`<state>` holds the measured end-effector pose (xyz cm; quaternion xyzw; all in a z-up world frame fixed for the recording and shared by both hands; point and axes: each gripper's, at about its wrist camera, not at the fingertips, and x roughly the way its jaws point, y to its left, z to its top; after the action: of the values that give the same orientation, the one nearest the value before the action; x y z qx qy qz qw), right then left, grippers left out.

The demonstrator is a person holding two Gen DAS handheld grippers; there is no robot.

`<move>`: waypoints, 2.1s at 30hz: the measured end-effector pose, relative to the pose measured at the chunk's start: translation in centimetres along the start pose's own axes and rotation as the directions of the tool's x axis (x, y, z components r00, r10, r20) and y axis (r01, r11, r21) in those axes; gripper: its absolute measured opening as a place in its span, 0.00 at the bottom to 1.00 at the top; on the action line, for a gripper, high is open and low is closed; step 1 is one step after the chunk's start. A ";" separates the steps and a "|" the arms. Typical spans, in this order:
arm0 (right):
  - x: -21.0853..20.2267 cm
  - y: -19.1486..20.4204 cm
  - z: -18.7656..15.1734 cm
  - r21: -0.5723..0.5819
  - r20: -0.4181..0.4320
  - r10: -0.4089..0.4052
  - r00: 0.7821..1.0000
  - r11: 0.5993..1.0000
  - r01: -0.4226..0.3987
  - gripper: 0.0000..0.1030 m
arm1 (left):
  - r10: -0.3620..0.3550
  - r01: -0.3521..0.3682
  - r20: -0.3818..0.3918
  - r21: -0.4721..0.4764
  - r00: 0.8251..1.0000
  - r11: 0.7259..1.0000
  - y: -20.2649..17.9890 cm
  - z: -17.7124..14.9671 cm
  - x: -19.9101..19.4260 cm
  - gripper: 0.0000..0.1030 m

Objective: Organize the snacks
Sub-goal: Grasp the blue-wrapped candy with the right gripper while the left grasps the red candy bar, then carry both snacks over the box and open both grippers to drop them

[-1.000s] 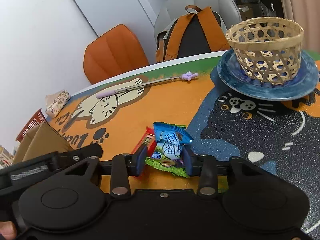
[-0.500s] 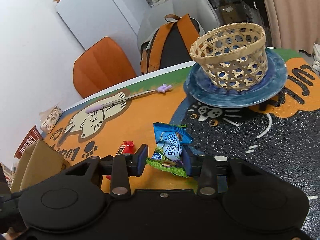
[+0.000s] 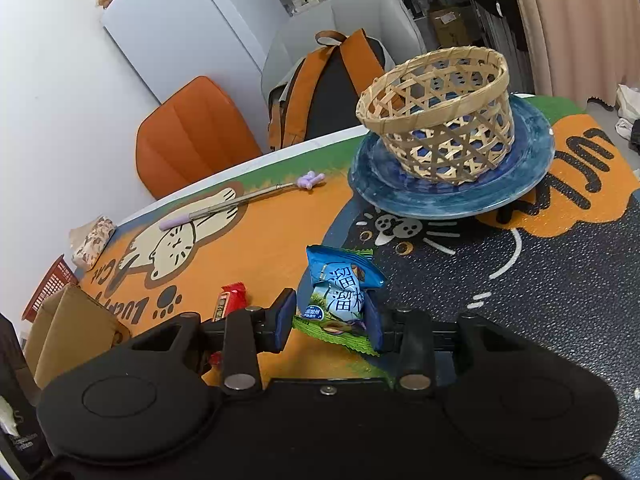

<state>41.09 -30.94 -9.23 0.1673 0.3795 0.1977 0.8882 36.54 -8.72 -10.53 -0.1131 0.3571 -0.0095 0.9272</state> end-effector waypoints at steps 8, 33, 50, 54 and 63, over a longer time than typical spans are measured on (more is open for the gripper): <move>-0.3 1.8 -0.1 -0.008 -0.007 0.025 1.000 1.000 -0.025 0.37 | 0.021 -0.020 0.044 -0.019 0.999 1.000 0.7 1.0 -3.7 0.17; -5.5 11.8 -0.8 -0.153 0.048 0.128 0.991 0.981 -0.120 0.37 | 0.067 -0.049 0.158 -0.119 0.985 0.992 6.2 2.8 -15.3 0.17; -6.1 17.4 -2.0 -0.228 0.039 0.195 0.980 0.957 -0.182 0.37 | 0.108 -0.079 0.189 -0.156 0.976 0.985 10.7 2.3 -20.0 0.17; -6.1 18.3 -2.2 -0.239 0.037 0.202 0.979 0.953 -0.188 0.37 | 0.121 -0.089 0.190 -0.170 0.974 0.981 12.1 2.3 -20.9 0.17; -6.0 20.8 -2.9 -0.265 0.032 0.226 0.974 0.941 -0.210 0.37 | 0.121 -0.084 0.187 -0.195 0.975 0.977 14.7 2.2 -22.2 0.17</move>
<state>30.49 -15.35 1.82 0.0961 0.3019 0.3376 0.8864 20.60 8.21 2.53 -0.1810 0.2678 0.0830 0.9427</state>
